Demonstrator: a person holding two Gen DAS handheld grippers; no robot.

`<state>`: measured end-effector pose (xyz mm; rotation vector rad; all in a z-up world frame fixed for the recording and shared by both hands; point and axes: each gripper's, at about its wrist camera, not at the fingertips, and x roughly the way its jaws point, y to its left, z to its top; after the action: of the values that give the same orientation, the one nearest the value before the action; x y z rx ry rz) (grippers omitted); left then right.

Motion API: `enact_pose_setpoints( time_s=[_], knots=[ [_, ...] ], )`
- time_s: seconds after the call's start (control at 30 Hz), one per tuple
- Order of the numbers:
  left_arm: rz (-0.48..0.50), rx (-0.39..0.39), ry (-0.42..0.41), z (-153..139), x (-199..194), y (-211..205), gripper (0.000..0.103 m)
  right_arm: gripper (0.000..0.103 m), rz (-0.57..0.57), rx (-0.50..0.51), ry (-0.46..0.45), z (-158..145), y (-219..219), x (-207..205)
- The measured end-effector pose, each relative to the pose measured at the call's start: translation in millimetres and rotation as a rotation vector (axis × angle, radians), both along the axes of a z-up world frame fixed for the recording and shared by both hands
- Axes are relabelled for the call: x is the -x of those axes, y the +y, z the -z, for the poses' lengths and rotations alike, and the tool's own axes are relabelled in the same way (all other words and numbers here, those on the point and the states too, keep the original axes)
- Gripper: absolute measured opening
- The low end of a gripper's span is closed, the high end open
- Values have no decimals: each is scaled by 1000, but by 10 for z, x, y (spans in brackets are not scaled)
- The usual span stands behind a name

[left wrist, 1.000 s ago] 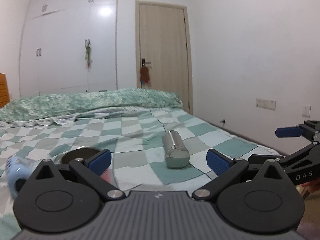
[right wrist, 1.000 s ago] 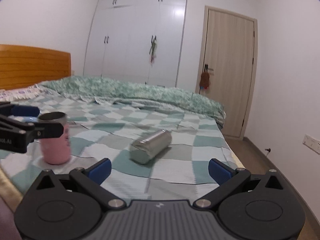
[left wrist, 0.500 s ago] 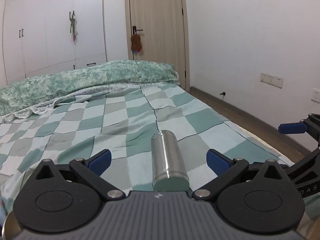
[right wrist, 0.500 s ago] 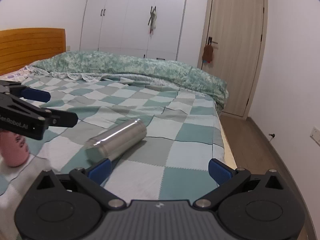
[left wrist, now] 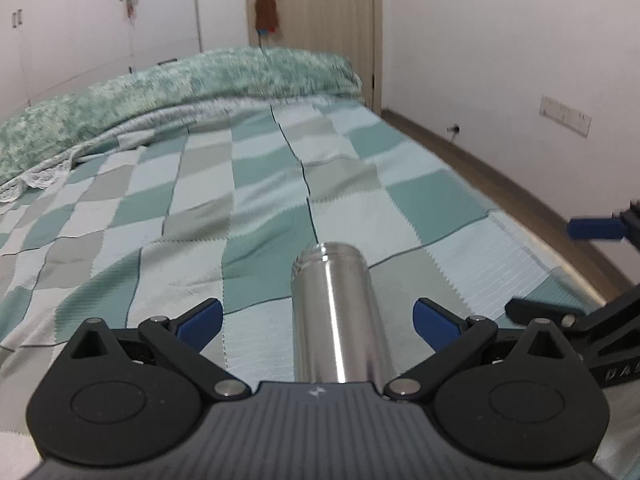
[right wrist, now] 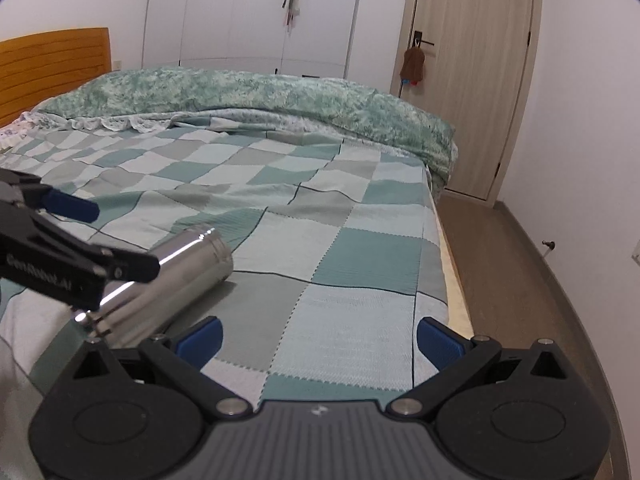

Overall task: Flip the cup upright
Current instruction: 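Move the left tool to the lying silver cup and close on it, then lift the silver cup with the left tool and rotate it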

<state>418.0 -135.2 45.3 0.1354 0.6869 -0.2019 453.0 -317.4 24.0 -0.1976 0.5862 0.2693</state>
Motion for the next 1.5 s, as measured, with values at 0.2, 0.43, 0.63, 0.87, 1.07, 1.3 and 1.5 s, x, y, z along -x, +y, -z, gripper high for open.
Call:
enact_pose_setpoints(
  time_s=[0.2,0.43,0.63,0.87,1.07,1.3,1.5],
  knots=[
    [73,-45,87,112,-381,64,103,103,-17,31,22,89,87,-154],
    [141,54,257,217,-653,123,103,103,-14,52,38,159,158,-248],
    [168,119,404,419,-702,97,69,103,-5,77,52,202,151,-249],
    [147,121,393,361,-609,111,68,103,-4,64,41,131,74,-155],
    [149,147,364,211,-416,108,66,103,6,55,31,9,27,84],
    [149,201,331,-7,42,132,65,103,11,45,10,-213,17,552],
    [169,231,313,-217,578,140,65,103,5,34,-7,-413,42,1060]
  ],
)
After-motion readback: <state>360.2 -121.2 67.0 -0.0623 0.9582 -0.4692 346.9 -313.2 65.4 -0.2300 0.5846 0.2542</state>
